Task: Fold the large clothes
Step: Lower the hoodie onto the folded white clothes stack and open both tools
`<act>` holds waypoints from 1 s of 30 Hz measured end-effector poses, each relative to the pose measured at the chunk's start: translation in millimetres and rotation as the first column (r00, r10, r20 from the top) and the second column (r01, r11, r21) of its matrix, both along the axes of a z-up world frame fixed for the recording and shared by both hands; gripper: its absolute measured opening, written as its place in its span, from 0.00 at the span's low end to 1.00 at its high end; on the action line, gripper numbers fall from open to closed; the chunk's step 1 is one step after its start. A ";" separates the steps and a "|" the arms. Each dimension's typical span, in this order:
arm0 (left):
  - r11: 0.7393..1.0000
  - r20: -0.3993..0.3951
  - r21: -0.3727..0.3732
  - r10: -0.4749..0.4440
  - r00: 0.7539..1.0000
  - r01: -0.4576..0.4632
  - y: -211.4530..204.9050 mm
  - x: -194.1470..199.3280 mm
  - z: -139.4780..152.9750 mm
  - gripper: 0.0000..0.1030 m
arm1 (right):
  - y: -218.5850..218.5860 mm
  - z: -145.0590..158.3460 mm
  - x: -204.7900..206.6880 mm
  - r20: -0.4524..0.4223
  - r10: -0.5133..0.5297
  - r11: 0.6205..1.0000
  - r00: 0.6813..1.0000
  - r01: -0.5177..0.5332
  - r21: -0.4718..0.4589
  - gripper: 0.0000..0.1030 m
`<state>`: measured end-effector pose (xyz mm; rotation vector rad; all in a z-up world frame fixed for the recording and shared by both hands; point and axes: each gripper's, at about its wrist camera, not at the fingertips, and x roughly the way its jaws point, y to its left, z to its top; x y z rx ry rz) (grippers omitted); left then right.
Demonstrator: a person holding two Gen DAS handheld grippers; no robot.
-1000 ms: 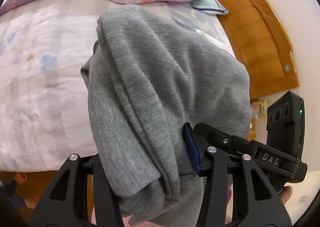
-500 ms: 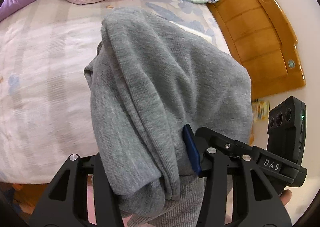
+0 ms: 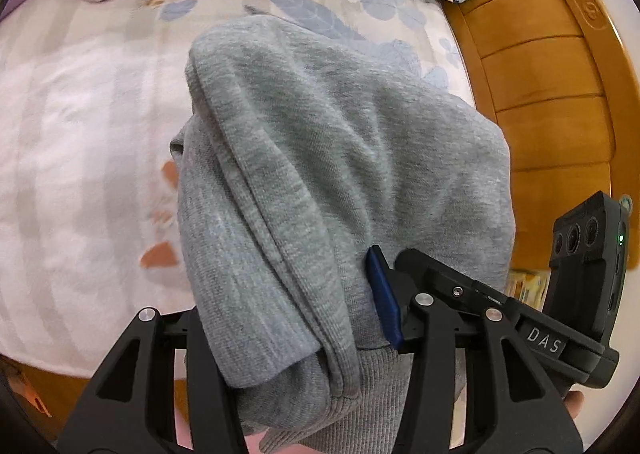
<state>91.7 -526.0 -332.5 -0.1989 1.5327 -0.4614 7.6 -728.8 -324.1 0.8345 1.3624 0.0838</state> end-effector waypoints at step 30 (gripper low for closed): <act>0.951 0.197 0.309 -0.058 0.979 -0.005 -62.0 77.3 -44.2 0.46 | -36.4 -13.7 82.5 0.115 0.031 0.927 0.993 0.015 -0.375 0.18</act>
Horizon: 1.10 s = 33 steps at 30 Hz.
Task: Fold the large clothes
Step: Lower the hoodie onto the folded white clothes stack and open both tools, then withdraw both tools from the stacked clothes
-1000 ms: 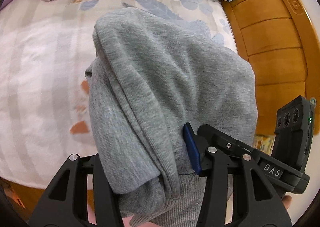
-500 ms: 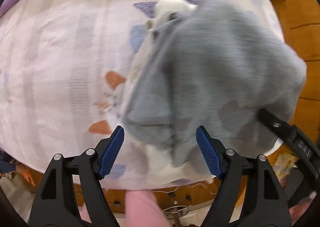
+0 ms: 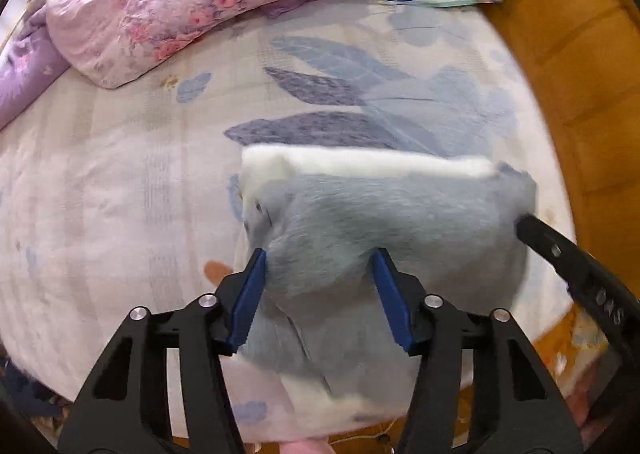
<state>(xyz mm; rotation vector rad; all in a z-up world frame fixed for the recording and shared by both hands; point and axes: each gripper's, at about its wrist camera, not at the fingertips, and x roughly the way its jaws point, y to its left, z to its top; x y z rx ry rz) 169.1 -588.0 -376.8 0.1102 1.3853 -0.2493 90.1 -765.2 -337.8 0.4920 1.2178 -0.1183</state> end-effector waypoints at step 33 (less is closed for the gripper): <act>0.981 -0.074 0.002 -0.193 0.978 0.193 45.1 -98.6 -5.7 0.71 | 45.9 -23.7 -141.8 -0.273 -0.108 0.993 0.956 0.119 0.026 0.29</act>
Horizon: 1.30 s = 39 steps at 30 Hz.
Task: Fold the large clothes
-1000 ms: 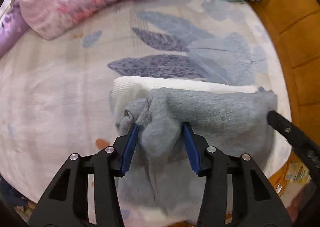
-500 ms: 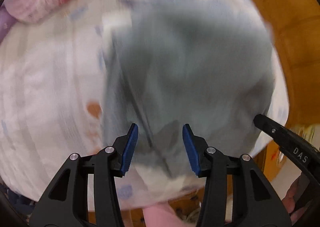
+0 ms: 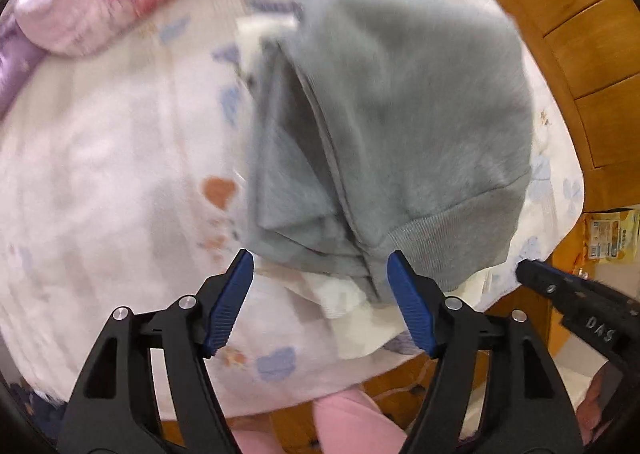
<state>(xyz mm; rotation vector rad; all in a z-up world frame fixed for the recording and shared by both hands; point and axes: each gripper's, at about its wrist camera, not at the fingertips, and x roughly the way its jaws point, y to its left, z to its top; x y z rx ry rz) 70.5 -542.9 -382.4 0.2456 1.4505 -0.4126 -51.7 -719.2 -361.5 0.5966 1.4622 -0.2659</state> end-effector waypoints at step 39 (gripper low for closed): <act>0.931 0.537 -0.221 -0.131 0.834 0.289 304.3 -143.4 292.4 0.89 | 334.0 254.9 -143.3 0.511 -0.143 0.867 0.847 0.356 -0.349 0.90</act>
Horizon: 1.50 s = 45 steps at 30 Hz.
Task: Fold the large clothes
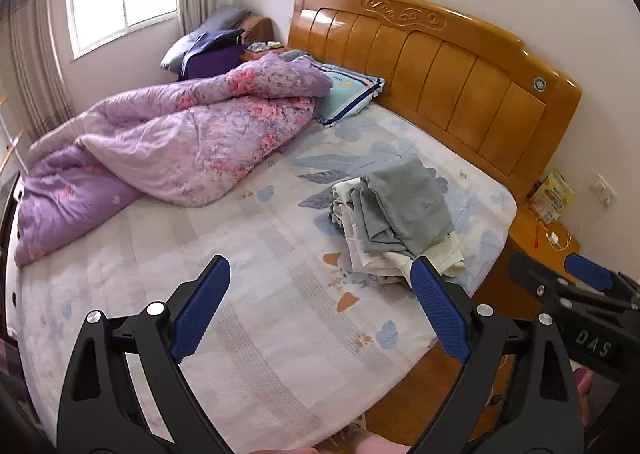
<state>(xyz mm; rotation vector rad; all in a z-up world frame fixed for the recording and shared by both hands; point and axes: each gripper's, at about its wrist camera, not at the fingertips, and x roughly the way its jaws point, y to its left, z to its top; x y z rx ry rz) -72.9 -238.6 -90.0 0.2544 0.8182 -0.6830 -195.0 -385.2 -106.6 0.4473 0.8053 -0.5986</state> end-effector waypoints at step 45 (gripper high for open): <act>0.998 -0.014 0.055 0.029 0.999 -0.028 -17.4 3.8 -18.4 0.89 | -17.1 -16.8 0.6 -0.017 0.022 0.999 1.000 -0.021 0.046 0.90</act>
